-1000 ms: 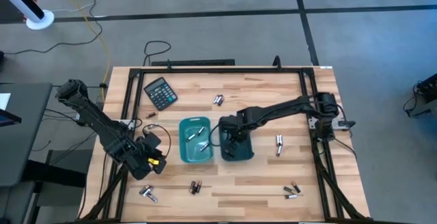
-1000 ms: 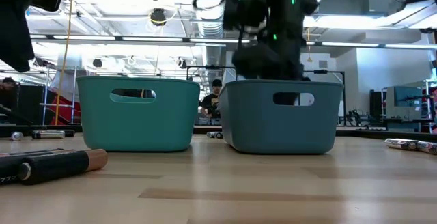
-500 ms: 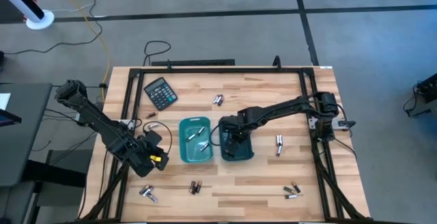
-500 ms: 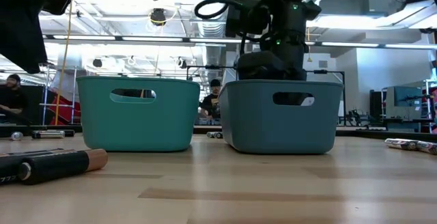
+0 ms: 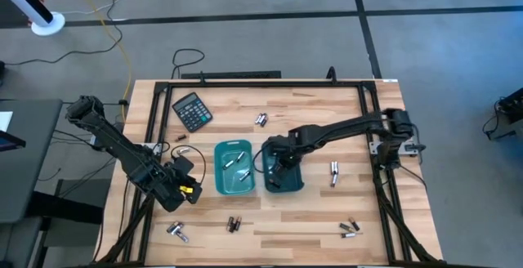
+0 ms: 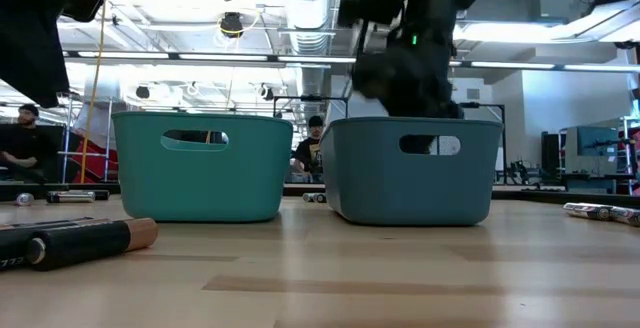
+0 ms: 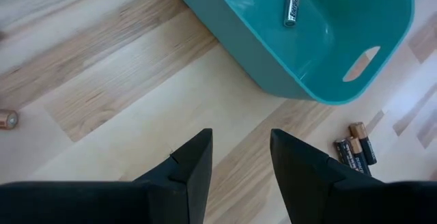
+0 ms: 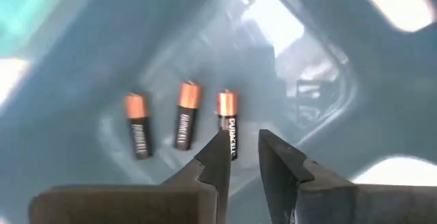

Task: Sort batteries
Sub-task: Put the black battery into the blue bin

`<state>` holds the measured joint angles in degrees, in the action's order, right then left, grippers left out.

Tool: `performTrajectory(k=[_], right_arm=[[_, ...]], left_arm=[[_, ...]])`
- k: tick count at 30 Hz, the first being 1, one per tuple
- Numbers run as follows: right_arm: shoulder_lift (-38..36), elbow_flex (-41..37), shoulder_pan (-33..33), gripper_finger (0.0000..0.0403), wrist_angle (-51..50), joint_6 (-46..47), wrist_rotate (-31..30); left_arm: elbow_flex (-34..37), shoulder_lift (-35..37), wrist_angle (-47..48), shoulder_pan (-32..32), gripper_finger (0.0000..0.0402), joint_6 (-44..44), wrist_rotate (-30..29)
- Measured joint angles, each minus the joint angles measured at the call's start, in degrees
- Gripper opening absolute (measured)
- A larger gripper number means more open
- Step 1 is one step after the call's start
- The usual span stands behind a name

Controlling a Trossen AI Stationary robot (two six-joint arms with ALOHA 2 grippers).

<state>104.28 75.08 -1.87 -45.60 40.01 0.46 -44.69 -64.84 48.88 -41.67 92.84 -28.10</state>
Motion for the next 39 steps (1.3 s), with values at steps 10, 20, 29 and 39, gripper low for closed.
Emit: performTrajectory(k=[10,20,29,39], right_arm=[[-15.8,-2.3,-5.6,0.0093,0.0,1.7,-7.6],[-30.0,-19.4,-19.8,0.0092,6.7,21.4,-15.4],[-34.7,-27.8,-32.6,0.0092,6.0,42.0,-21.7],[-34.7,-30.7,-36.0,0.0092,3.4,49.6,-21.9]], left_arm=[[0.0,0.0,-0.7,1.3,0.0142,2.6,0.0],[0.0,0.0,-6.6,6.6,0.0142,-10.6,0.6],[-5.6,1.6,-6.1,20.6,0.0142,-27.3,1.5],[-17.4,-0.3,-8.2,47.4,0.0142,-57.1,12.8]])
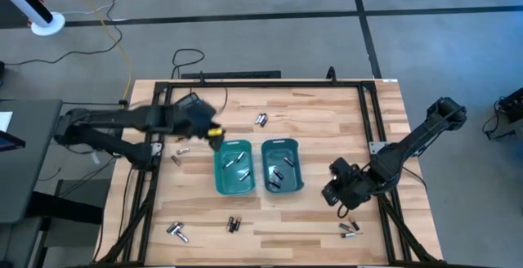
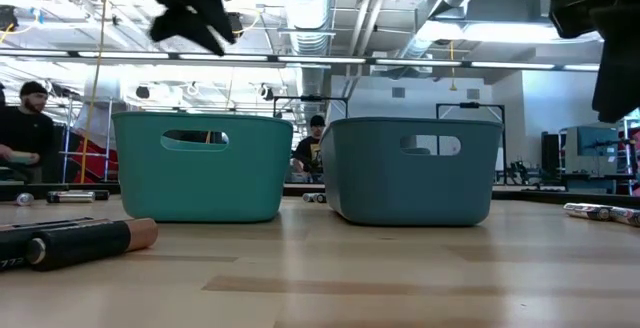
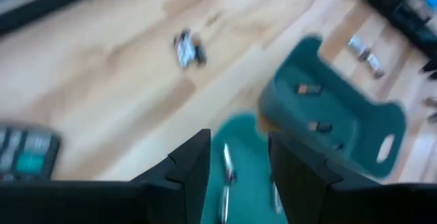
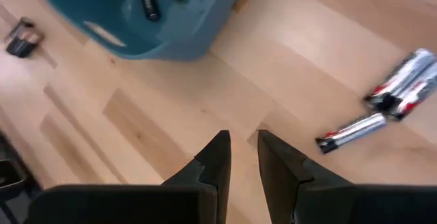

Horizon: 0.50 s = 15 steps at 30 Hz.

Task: Sort batteries
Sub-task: Put the black battery into the blue bin

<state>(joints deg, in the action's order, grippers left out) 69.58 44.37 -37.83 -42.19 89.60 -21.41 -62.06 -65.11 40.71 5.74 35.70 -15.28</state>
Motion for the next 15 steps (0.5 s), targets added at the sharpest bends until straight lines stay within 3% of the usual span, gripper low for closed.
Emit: performTrajectory(k=[6,11,15], right_arm=[[-1.0,0.0,3.9,0.0092,-4.0,0.4,0.0],[-2.6,0.0,7.8,0.0092,-4.2,-0.4,-0.1],[-3.2,0.0,10.2,0.0092,-4.0,-0.9,-0.2]], left_arm=[[-6.3,-7.6,-3.2,12.8,0.0142,-15.3,13.9],[-13.8,-20.5,-2.6,19.5,0.0141,-23.0,20.7],[-22.1,-31.5,-1.2,22.2,0.0141,-25.6,21.6]])
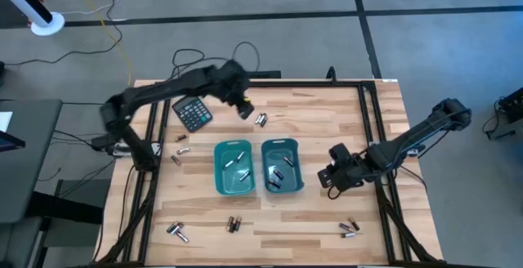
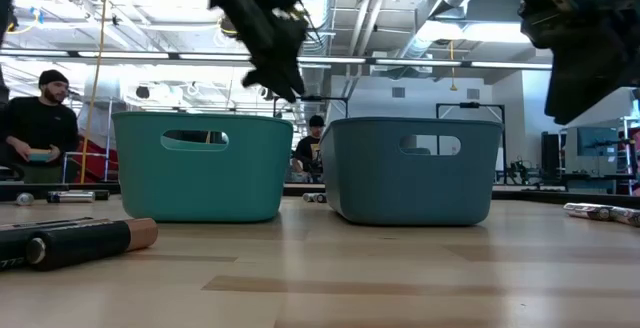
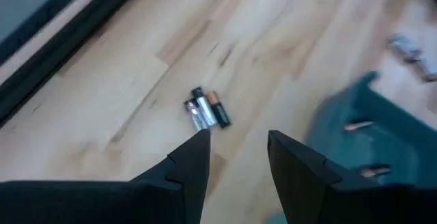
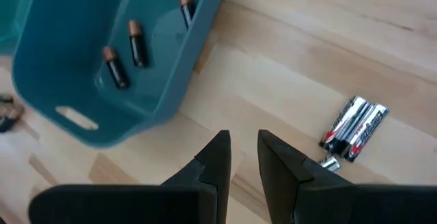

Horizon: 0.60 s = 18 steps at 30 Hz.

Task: Sort batteries
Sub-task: Put the black battery into the blue bin

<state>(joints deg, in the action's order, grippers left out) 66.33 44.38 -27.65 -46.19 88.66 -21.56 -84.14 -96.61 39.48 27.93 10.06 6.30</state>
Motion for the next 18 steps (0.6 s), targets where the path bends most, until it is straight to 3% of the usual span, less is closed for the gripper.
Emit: performTrajectory(k=[9,18], right_arm=[[-0.1,0.0,3.0,0.0092,0.0,1.3,0.0],[-0.1,0.0,5.3,0.0092,0.0,1.4,0.0]], left_arm=[[-18.0,-21.3,14.5,0.9,0.0141,-4.9,0.3],[-21.6,-30.1,17.2,0.6,0.0141,-6.6,0.1]])
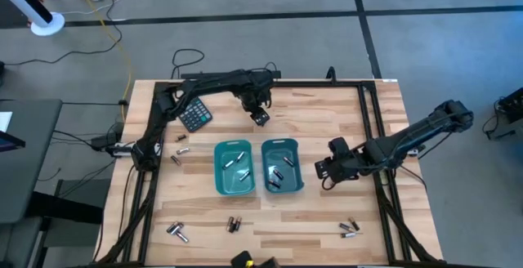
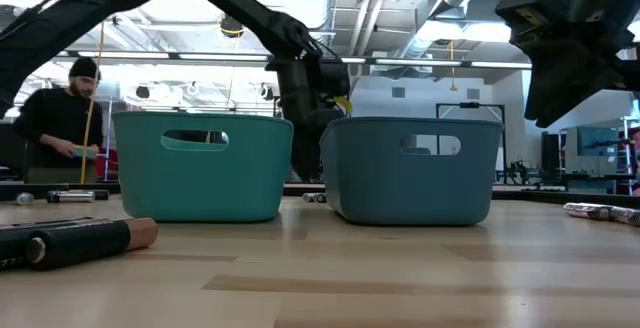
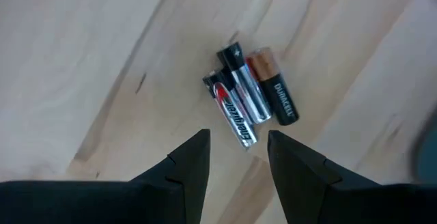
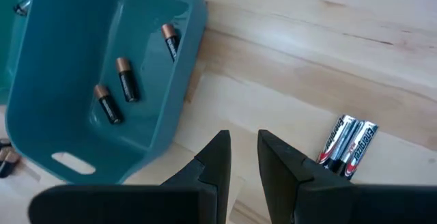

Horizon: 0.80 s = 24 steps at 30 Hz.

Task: Sort batteries
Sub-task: Put the black battery into the blue bin

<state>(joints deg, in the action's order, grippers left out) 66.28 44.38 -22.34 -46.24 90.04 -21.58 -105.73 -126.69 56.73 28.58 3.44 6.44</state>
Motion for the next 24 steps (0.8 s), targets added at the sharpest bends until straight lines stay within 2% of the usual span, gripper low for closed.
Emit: performTrajectory(k=[10,24], right_arm=[[0.0,0.0,2.4,0.0092,0.0,-0.5,0.0],[0.0,0.0,4.7,0.0092,0.0,-0.5,0.0]], left_arm=[[0.0,-0.9,-3.7,-0.1,0.0141,-1.0,-4.1],[3.6,-0.9,-5.5,0.4,0.0141,1.2,-3.8]])
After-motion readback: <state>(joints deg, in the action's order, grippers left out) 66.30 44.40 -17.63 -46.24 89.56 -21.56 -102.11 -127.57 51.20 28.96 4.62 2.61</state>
